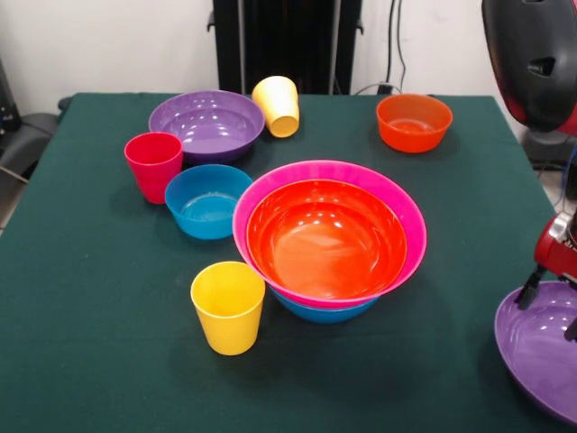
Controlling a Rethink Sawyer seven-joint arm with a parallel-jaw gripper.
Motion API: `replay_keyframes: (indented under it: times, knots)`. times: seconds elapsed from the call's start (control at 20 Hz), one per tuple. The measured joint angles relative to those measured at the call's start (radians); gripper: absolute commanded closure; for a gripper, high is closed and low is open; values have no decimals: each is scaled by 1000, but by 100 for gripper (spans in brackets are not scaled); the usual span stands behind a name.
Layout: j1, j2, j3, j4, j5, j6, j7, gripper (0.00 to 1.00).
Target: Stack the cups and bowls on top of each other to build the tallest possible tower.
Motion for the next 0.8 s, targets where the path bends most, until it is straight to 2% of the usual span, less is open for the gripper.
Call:
replay_keyframes:
  times: [0.35, 0.5, 0.8]
  knots:
    - [-11, -13, 6, -31, -35, 90, 0, 0]
    - [-10, -21, 18, -30, -45, 100, 0, 0]
    - [-5, -55, 89, 7, -75, 99, 0, 0]
